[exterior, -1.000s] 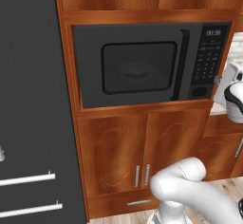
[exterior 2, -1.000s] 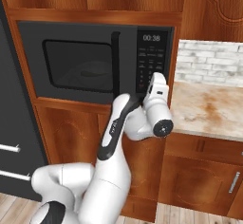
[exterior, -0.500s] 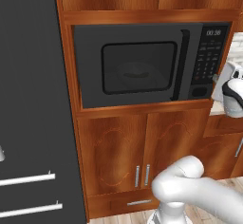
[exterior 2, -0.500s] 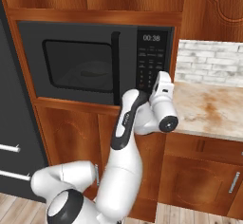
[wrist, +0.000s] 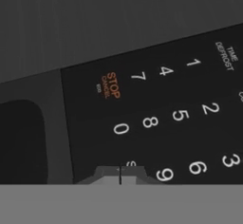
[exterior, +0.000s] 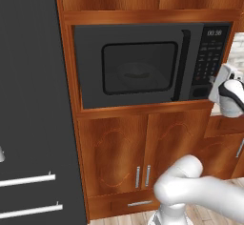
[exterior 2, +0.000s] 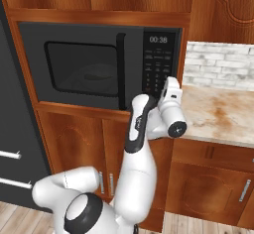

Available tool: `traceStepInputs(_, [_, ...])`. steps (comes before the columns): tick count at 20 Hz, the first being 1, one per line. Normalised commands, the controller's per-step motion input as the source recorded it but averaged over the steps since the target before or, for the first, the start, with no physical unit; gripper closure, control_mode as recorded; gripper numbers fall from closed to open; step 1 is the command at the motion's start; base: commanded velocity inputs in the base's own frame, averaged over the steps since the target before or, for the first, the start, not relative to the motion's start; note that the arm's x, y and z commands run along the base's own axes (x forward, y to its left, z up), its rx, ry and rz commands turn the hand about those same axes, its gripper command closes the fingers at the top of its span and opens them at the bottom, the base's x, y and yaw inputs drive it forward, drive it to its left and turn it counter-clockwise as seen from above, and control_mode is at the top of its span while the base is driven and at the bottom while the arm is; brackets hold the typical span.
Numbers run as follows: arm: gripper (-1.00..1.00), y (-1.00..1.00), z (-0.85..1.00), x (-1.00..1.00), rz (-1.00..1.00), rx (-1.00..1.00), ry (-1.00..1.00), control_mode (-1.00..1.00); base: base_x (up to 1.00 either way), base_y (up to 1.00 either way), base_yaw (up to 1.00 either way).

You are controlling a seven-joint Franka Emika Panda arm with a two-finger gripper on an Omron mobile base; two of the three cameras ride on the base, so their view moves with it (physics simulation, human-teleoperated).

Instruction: Pick the squash from the sink and place it in the bowl. Then pick the bowl and place it in the microwave. Then close the microwave door and press the start button.

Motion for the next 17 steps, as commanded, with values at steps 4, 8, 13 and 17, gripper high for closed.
traceStepInputs(4, [1.0, -0.09, 0.0, 0.13, 0.0, 0.0, 0.0, -1.0, 0.0, 0.0, 0.0])
traceStepInputs(8, [1.0, -0.14, 0.0, 0.15, 0.0, 0.0, 0.0, -1.0, 0.0, 0.0, 0.0])
traceStepInputs(13, [1.0, -0.15, 0.0, 0.13, 0.0, 0.0, 0.0, -1.0, 0.0, 0.0, 0.0])
traceStepInputs(17, [1.0, -0.09, 0.0, 0.32, 0.0, 0.0, 0.0, -1.0, 0.0, 0.0, 0.0])
